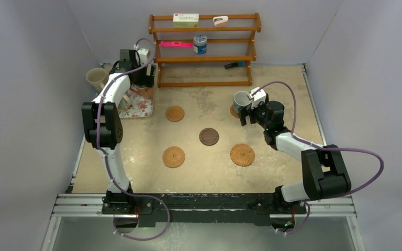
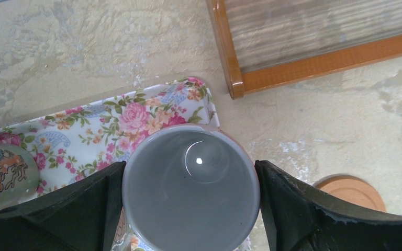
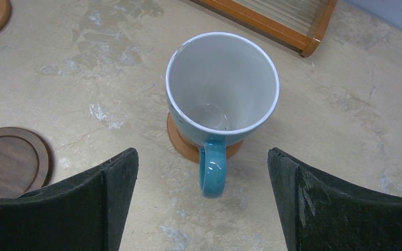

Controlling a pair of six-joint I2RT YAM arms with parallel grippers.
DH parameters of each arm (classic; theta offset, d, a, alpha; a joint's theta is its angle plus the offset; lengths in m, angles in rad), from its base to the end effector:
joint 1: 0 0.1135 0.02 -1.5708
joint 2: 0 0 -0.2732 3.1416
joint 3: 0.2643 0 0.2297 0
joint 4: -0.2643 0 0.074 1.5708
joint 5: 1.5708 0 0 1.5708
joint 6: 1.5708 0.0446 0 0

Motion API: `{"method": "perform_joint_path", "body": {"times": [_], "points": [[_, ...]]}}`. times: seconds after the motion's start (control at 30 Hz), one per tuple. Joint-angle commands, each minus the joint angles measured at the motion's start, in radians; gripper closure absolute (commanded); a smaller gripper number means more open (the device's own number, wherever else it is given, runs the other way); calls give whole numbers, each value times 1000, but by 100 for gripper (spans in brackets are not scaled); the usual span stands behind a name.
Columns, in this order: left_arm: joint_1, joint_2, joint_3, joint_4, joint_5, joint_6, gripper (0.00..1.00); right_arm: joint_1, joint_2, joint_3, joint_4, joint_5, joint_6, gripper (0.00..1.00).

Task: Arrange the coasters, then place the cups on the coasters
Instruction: Pick up the cup from the tray.

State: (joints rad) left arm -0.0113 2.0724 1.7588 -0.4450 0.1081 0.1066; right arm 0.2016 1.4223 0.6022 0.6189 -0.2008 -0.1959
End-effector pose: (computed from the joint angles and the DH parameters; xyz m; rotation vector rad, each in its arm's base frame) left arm 0.4666 -0.0101 0.2603 0.1910 2.3173 -0.0780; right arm 0.2824 0.0668 0.2390 -0.4910 1.7021 0.1820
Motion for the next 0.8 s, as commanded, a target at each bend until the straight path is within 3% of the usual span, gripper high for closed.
{"method": "perform_joint_path", "body": {"times": [0.0, 0.07, 0.77], "points": [[-6, -119, 11, 72, 48, -45, 94, -2, 9, 34, 14, 0, -12, 6], [-13, -129, 13, 70, 46, -50, 100, -2, 10, 34, 13, 0, -12, 6], [-185, -187, -60, 98, 6, -96, 100, -2, 13, 37, 14, 4, -14, 6]]}}
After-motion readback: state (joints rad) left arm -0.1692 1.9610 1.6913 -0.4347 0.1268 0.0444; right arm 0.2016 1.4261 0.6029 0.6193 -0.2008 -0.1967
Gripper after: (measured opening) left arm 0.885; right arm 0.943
